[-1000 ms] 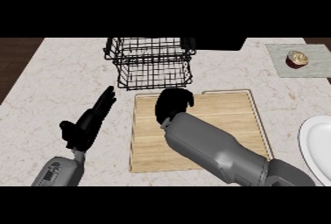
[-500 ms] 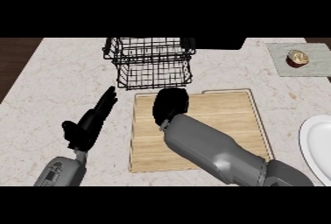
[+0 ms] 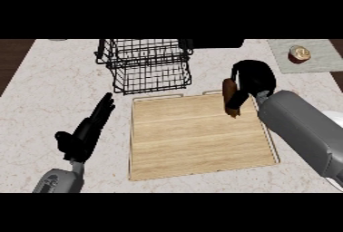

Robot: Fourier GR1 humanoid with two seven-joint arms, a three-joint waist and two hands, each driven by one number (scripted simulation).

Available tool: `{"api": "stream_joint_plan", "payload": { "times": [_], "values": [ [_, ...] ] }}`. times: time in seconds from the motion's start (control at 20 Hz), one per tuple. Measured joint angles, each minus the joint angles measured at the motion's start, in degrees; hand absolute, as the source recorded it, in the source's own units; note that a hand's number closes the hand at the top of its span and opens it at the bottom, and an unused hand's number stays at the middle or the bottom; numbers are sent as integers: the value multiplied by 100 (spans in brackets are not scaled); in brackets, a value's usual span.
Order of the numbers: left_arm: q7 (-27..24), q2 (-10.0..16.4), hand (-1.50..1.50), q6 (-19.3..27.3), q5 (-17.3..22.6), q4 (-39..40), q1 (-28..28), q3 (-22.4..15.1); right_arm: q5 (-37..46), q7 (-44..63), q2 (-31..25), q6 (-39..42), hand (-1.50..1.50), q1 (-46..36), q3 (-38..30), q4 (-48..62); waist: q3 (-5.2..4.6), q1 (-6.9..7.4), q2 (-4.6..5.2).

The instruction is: Pick the sweet potato from the tray and place it in the tiered basket

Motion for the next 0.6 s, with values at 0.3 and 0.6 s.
{"api": "stream_joint_plan", "payload": {
  "times": [0.3,0.6],
  "values": [
    [-2,-67,0,16,-37,-65,85,-57,-1239,-1694,-516,-161,150,197,-1329,-368,-7,30,9],
    [127,-127,0,10,-124,-85,-46,-72,-1723,-2322,-749,312,150,-208,-2147,-567,-24,110,7]
  ]
}}
